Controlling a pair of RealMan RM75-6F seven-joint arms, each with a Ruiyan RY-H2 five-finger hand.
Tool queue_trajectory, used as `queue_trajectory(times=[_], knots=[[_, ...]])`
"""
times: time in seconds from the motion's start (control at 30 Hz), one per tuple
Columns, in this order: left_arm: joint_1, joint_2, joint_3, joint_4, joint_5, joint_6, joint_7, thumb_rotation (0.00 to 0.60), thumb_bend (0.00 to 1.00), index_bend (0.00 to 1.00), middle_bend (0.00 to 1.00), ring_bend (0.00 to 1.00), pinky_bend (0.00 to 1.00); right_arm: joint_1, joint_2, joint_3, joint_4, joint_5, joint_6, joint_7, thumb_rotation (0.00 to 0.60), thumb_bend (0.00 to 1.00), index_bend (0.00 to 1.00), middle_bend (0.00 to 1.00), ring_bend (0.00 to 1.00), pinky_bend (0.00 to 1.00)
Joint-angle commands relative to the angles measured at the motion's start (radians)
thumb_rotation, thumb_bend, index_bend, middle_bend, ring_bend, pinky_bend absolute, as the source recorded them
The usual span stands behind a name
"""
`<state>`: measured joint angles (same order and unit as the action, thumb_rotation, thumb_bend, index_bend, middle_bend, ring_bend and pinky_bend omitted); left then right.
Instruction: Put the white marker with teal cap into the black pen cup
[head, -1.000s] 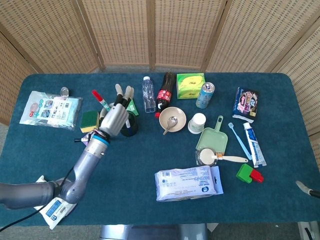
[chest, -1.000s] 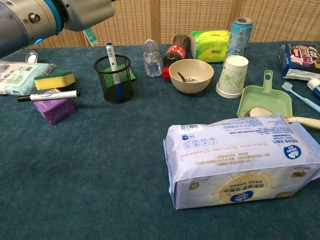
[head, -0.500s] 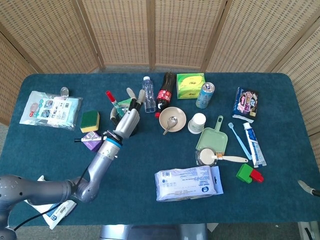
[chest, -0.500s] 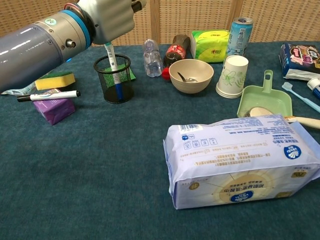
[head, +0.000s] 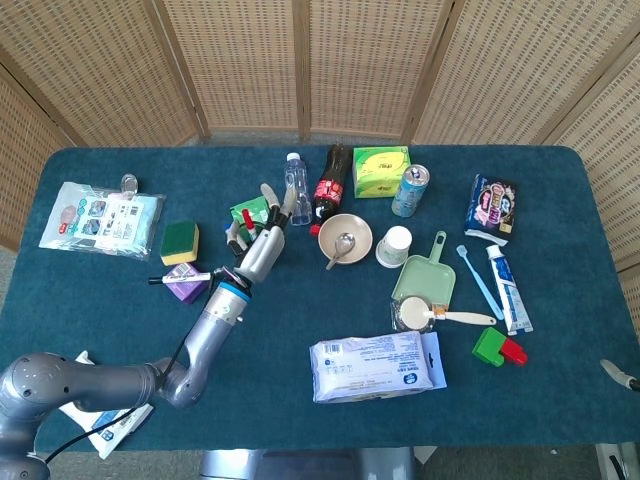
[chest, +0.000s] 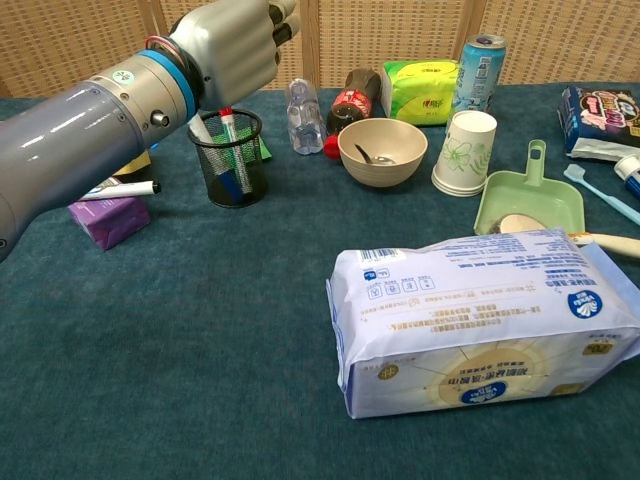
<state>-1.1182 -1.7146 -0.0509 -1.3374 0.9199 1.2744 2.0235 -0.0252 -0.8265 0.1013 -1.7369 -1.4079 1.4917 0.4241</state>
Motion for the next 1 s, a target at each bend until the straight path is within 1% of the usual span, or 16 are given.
queue_trajectory(times=[0.03, 0.13, 0.17, 0.27, 0.33, 0.4, 0.47, 0.57, 0.63, 0.7, 0.77, 0.87, 1.0], knots=[[0.001, 0.005, -0.003, -0.009, 0.008, 0.006, -0.019, 0.600, 0.38, 0.10, 0.00, 0.00, 0.25, 0.000, 0.000, 0.000, -0.001, 0.000, 0.000, 0.001, 0.600, 0.00, 0.00, 0.00, 0.00, 0.00], [0.006, 0.025, -0.017, -0.043, 0.027, 0.021, -0.066, 0.600, 0.38, 0.06, 0.00, 0.00, 0.25, 0.000, 0.000, 0.001, 0.001, 0.001, 0.000, 0.003, 0.600, 0.00, 0.00, 0.00, 0.00, 0.00], [0.013, 0.040, -0.033, -0.073, 0.039, 0.041, -0.103, 0.600, 0.38, 0.05, 0.00, 0.00, 0.25, 0.000, 0.000, 0.001, 0.003, 0.002, -0.002, 0.001, 0.600, 0.00, 0.00, 0.00, 0.00, 0.00], [0.028, 0.090, -0.055, -0.151, 0.066, 0.078, -0.164, 0.600, 0.38, 0.04, 0.00, 0.00, 0.25, 0.002, -0.002, 0.000, 0.003, 0.001, -0.005, -0.003, 0.600, 0.00, 0.00, 0.00, 0.00, 0.00], [0.061, 0.160, -0.087, -0.253, 0.078, 0.126, -0.247, 0.600, 0.38, 0.04, 0.00, 0.00, 0.24, 0.004, -0.004, -0.001, 0.000, -0.003, -0.007, -0.011, 0.600, 0.00, 0.00, 0.00, 0.00, 0.00], [0.085, 0.225, -0.093, -0.322, 0.094, 0.123, -0.327, 0.600, 0.38, 0.04, 0.00, 0.00, 0.20, 0.005, -0.004, -0.002, -0.003, -0.006, -0.006, -0.017, 0.600, 0.00, 0.00, 0.00, 0.00, 0.00], [0.126, 0.303, -0.092, -0.372, 0.134, 0.129, -0.462, 0.600, 0.38, 0.05, 0.00, 0.00, 0.17, 0.007, -0.006, -0.003, -0.007, -0.010, -0.007, -0.026, 0.600, 0.00, 0.00, 0.00, 0.00, 0.00], [0.201, 0.388, -0.078, -0.425, 0.171, 0.163, -0.625, 0.600, 0.37, 0.05, 0.00, 0.00, 0.15, 0.010, -0.008, -0.007, -0.011, -0.013, -0.014, -0.043, 0.600, 0.00, 0.00, 0.00, 0.00, 0.00], [0.261, 0.438, -0.059, -0.453, 0.203, 0.196, -0.738, 0.600, 0.35, 0.05, 0.00, 0.00, 0.15, 0.009, -0.009, -0.009, -0.015, -0.016, -0.012, -0.054, 0.600, 0.00, 0.00, 0.00, 0.00, 0.00], [0.304, 0.468, -0.042, -0.464, 0.231, 0.218, -0.823, 0.600, 0.34, 0.05, 0.00, 0.00, 0.14, 0.009, -0.011, -0.009, -0.017, -0.015, -0.009, -0.065, 0.600, 0.00, 0.00, 0.00, 0.00, 0.00], [0.358, 0.498, -0.026, -0.466, 0.249, 0.244, -0.926, 0.600, 0.34, 0.05, 0.00, 0.00, 0.14, 0.009, -0.015, -0.006, -0.017, -0.008, -0.004, -0.096, 0.600, 0.00, 0.00, 0.00, 0.00, 0.00], [0.458, 0.543, 0.004, -0.450, 0.291, 0.286, -1.153, 0.600, 0.34, 0.05, 0.00, 0.00, 0.14, 0.010, -0.029, -0.002, -0.025, 0.007, 0.004, -0.155, 0.600, 0.00, 0.00, 0.00, 0.00, 0.00], [0.554, 0.575, 0.040, -0.407, 0.344, 0.322, -1.358, 0.600, 0.34, 0.05, 0.00, 0.00, 0.13, 0.010, -0.034, 0.000, -0.036, 0.011, 0.007, -0.182, 0.600, 0.00, 0.00, 0.00, 0.00, 0.00]])
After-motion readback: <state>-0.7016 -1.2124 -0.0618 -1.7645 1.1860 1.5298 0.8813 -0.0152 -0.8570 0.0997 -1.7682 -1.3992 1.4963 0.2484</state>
